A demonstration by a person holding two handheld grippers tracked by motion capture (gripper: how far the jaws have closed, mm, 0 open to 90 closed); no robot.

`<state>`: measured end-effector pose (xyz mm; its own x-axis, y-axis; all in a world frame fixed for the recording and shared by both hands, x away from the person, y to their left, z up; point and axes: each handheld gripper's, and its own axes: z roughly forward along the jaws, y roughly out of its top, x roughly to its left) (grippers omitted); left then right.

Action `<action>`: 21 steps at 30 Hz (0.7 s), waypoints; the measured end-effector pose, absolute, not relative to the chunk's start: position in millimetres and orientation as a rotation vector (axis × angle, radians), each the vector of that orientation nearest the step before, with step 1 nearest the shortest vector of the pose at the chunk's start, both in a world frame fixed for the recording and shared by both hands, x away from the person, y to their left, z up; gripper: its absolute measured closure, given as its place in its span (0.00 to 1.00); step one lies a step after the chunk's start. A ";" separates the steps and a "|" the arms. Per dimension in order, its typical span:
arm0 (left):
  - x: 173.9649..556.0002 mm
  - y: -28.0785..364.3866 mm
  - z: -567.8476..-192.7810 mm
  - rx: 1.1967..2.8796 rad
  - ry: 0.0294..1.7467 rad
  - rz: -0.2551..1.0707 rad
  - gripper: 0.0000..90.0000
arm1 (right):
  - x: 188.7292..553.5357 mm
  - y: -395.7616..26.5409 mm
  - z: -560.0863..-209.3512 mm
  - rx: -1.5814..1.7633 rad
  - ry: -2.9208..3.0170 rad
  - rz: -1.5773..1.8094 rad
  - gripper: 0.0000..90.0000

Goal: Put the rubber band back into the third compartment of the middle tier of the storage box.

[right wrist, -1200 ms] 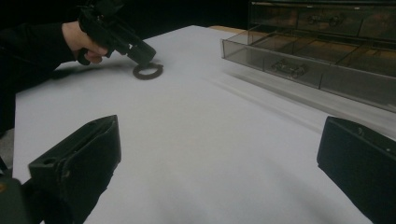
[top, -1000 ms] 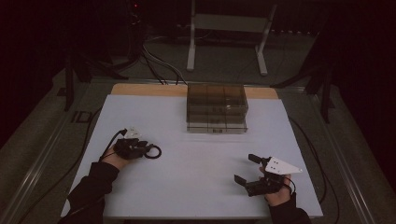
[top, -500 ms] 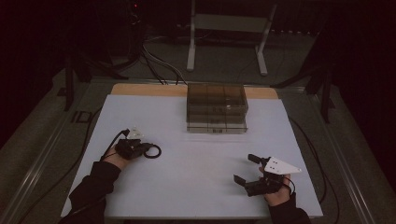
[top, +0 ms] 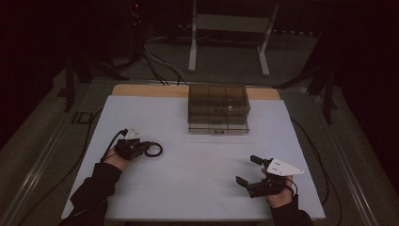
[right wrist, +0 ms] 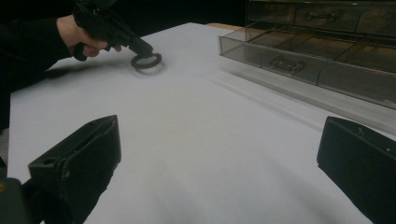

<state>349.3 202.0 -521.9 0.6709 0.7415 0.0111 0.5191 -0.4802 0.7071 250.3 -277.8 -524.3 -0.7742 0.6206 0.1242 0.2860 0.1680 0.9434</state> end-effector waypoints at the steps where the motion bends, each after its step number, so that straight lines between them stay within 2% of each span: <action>1: 348.8 202.6 -520.6 2.189 0.964 0.407 0.98 | 250.5 -277.9 -524.4 0.871 2.158 1.641 0.00; 21: 354.9 190.3 -495.8 2.188 0.908 0.328 0.99 | 250.3 -278.7 -524.0 0.875 2.153 1.644 0.00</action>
<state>354.9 190.3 -495.8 0.7179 0.6949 -0.0417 0.5078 -0.4818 0.7142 250.3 -278.7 -524.0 -0.7722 0.6225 0.1274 0.2868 0.1626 0.9441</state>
